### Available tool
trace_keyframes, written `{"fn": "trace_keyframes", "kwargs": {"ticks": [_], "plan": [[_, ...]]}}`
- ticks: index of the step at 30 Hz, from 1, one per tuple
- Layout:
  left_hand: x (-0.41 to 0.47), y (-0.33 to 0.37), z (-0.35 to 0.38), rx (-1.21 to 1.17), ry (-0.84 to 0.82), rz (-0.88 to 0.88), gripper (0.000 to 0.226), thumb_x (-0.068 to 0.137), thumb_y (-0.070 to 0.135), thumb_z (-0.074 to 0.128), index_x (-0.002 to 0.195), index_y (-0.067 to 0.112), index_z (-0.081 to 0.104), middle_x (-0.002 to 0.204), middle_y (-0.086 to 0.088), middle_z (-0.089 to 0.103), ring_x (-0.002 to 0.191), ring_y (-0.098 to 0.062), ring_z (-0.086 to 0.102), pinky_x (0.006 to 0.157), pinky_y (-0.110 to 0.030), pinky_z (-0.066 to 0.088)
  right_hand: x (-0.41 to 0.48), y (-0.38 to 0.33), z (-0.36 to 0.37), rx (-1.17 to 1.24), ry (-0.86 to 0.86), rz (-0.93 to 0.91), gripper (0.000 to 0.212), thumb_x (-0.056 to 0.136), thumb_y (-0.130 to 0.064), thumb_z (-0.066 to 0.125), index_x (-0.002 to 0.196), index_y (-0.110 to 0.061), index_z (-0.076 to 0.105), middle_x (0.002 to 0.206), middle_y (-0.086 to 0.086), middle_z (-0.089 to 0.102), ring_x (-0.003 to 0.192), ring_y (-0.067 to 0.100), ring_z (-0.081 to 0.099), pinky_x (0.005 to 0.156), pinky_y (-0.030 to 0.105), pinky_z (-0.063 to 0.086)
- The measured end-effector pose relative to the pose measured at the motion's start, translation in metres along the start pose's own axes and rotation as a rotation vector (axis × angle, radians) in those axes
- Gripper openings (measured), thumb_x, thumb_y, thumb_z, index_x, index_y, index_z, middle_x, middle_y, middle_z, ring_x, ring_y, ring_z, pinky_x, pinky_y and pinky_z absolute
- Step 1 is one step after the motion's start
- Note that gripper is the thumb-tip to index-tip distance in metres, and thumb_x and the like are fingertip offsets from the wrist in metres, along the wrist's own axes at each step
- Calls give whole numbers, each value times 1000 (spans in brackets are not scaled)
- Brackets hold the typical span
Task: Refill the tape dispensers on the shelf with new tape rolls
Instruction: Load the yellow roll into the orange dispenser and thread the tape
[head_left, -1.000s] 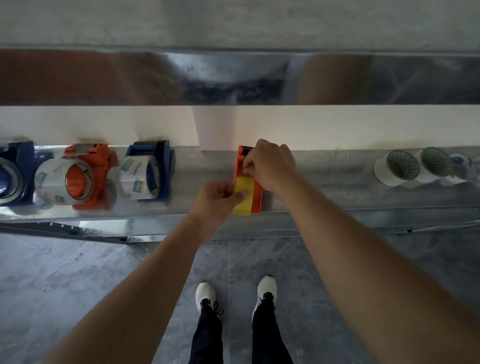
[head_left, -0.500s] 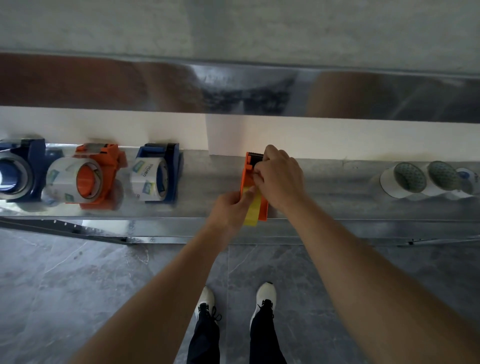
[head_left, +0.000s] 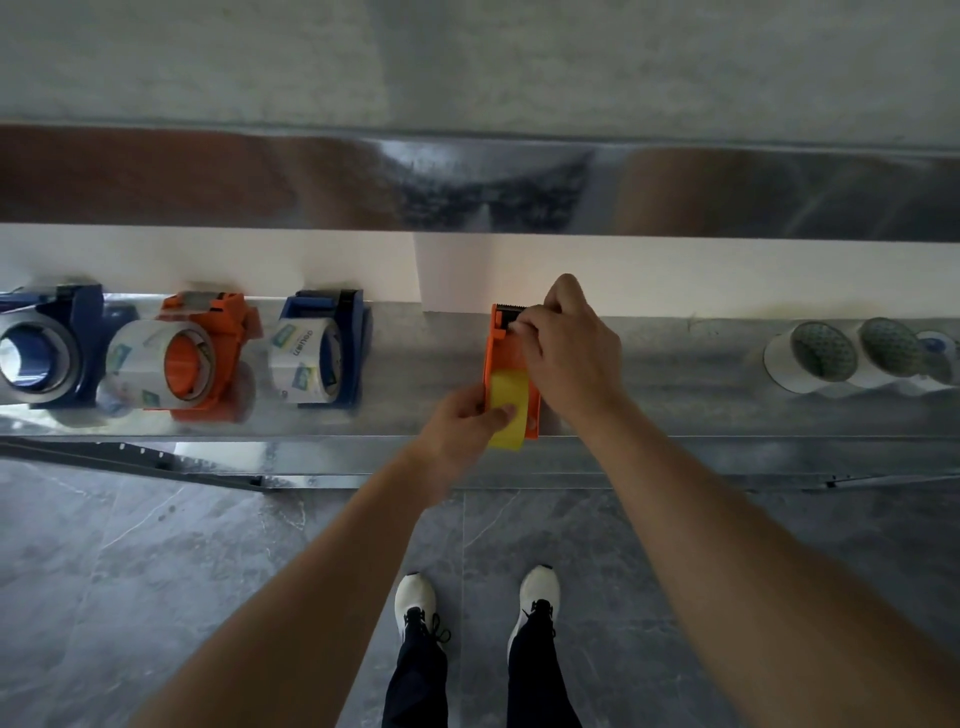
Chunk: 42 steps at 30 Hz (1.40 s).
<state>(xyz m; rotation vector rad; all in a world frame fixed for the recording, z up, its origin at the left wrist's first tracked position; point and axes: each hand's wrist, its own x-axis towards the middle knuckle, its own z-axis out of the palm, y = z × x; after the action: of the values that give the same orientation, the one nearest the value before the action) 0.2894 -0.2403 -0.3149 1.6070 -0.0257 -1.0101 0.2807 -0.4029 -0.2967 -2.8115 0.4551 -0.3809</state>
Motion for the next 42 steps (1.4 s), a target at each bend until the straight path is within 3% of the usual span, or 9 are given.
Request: {"fn": "trace_keyframes", "kwargs": {"ticks": [3,8,13,16,20,24,27,36,42], "plan": [[-2,5,2,-16,15,-51,34,100,2,57,132,7,68,121,-9,75,110,-24,68,83,-26,50,11,-3,-6,-12,0,15,25,102,-34,61,100,-14,76,106,1,50,76,8,46,60,27,39],[1,14,16,26,90,-50,34,110,48,48,115,22,70,104,1,72,88,-10,65,73,-20,45,24,-6,-9,-31,-61,-45,23,101,-32,62,105,-13,75,111,3,52,82,13,52,67,28,39],[3,10,15,120,67,-7,41,113,35,45,114,1,69,99,-16,70,87,-21,63,77,-26,51,28,-7,-3,-57,-28,-46,21,102,-30,61,104,-11,70,113,6,52,88,16,57,67,28,46],[-1,11,9,75,-22,-49,30,114,19,43,128,2,63,116,-18,75,92,-12,68,66,-4,50,36,-10,-4,-60,14,-29,18,104,-27,58,104,-11,67,116,9,56,95,20,60,73,33,55],[-2,10,7,35,-64,-45,26,110,7,46,129,1,62,114,-16,72,78,2,71,60,-1,48,44,-13,-3,-71,6,9,22,107,-30,51,110,-12,65,116,9,61,104,23,59,74,31,45],[-2,14,13,-33,-15,-19,31,113,32,46,116,7,64,91,-8,69,61,-1,67,56,-6,50,47,-11,0,-33,-12,19,20,105,-32,55,107,-16,67,116,8,64,109,27,58,84,36,46],[3,8,11,40,49,1,38,111,41,48,114,9,68,89,-3,70,70,-5,67,60,-11,52,53,-11,0,-23,-3,58,19,104,-32,58,105,-17,69,113,5,68,110,25,59,87,33,43],[-12,-18,-14,-2,-115,128,24,106,3,56,127,-1,65,108,-16,76,99,-13,72,88,-18,55,65,-10,-3,140,-84,303,19,104,-34,58,93,-22,66,109,1,68,103,23,63,75,33,38],[-14,-22,-21,-174,-10,131,45,101,51,63,98,6,67,78,-8,65,72,-19,60,74,-29,52,65,3,3,484,-249,426,21,94,-36,73,89,-16,77,88,-2,75,85,21,72,85,41,59]]}}
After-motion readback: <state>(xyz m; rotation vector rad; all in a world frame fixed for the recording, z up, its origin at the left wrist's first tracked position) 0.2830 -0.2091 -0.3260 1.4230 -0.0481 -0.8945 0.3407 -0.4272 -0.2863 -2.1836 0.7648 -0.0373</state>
